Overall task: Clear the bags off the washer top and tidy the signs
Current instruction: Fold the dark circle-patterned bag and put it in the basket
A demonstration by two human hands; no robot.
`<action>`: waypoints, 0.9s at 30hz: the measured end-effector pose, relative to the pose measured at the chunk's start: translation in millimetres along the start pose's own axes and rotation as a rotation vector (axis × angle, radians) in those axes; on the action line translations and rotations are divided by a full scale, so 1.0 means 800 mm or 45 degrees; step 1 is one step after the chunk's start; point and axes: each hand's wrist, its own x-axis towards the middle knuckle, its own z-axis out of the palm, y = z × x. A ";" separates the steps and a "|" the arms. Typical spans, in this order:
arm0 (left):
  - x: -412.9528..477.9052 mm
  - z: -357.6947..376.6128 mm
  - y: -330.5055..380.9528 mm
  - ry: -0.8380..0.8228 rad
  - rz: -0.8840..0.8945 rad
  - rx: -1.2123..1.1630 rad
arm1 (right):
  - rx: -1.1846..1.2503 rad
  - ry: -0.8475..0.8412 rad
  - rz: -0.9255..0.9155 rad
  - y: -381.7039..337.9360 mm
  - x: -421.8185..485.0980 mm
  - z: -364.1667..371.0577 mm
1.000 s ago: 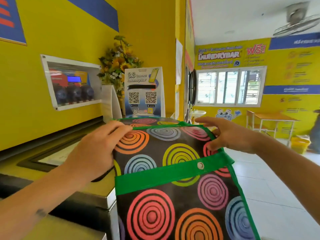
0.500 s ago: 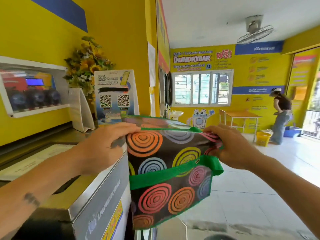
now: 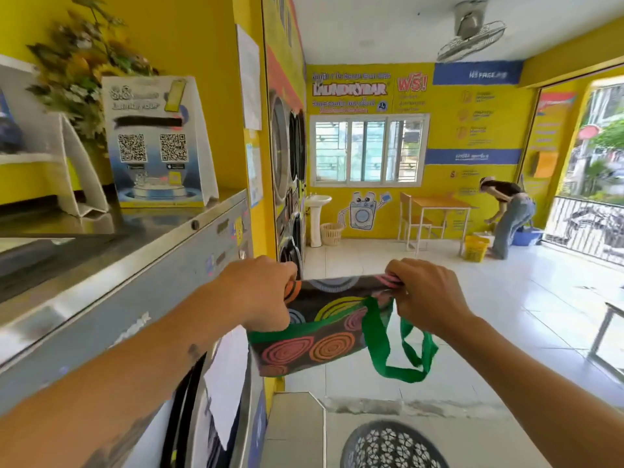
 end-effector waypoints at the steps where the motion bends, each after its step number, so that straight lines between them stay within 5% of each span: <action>1: 0.010 0.022 0.011 -0.046 0.011 -0.048 | 0.003 0.008 -0.029 0.010 -0.012 0.016; 11: 0.075 0.259 0.123 0.242 0.081 -0.207 | 0.033 -0.146 -0.086 0.124 -0.155 0.141; 16: 0.089 0.304 0.160 0.414 0.039 -0.261 | 0.385 -0.420 0.047 0.166 -0.187 0.156; 21: 0.092 0.346 0.174 0.397 0.082 -0.176 | 1.157 -0.728 0.650 0.186 -0.217 0.164; 24: 0.087 0.363 0.188 0.459 0.165 -0.181 | 1.188 -0.804 0.957 0.196 -0.223 0.187; 27: 0.083 0.384 0.202 0.466 0.219 -0.120 | 1.291 -1.186 1.381 0.200 -0.236 0.213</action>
